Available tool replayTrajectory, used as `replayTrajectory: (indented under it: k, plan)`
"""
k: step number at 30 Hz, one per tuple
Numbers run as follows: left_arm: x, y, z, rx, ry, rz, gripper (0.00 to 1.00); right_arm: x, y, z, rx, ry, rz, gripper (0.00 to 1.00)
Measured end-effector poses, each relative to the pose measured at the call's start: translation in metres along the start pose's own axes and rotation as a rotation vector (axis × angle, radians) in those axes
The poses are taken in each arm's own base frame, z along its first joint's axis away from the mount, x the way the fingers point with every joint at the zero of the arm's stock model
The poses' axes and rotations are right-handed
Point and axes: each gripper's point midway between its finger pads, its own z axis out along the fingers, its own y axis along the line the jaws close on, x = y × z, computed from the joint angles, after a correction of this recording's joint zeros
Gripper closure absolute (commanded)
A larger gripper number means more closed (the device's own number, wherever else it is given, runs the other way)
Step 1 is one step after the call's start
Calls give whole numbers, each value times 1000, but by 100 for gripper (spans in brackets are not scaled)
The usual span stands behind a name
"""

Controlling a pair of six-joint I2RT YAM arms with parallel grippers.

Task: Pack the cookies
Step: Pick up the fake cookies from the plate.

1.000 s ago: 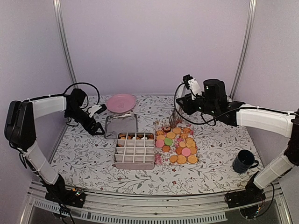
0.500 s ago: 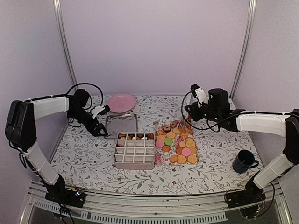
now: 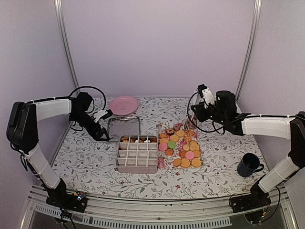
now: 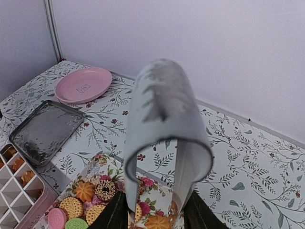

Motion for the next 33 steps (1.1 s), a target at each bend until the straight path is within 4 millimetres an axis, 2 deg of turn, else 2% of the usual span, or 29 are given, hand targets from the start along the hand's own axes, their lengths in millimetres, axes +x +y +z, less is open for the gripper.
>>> replayTrajectory:
  k: [5, 13, 29, 33]
  plan:
    - [0, 1, -1, -5, 3, 6, 1, -4, -1, 5, 3, -30, 0, 61]
    - [-5, 1, -3, -5, -7, 9, 1, 16, -3, 19, 4, 6, 1, 62]
    - [-7, -2, -3, 6, -12, 4, 1, 26, -8, 10, 29, -29, -5, 59]
    - [-8, -4, -3, 11, -15, 5, 1, 36, -11, 8, 46, -2, -17, 58]
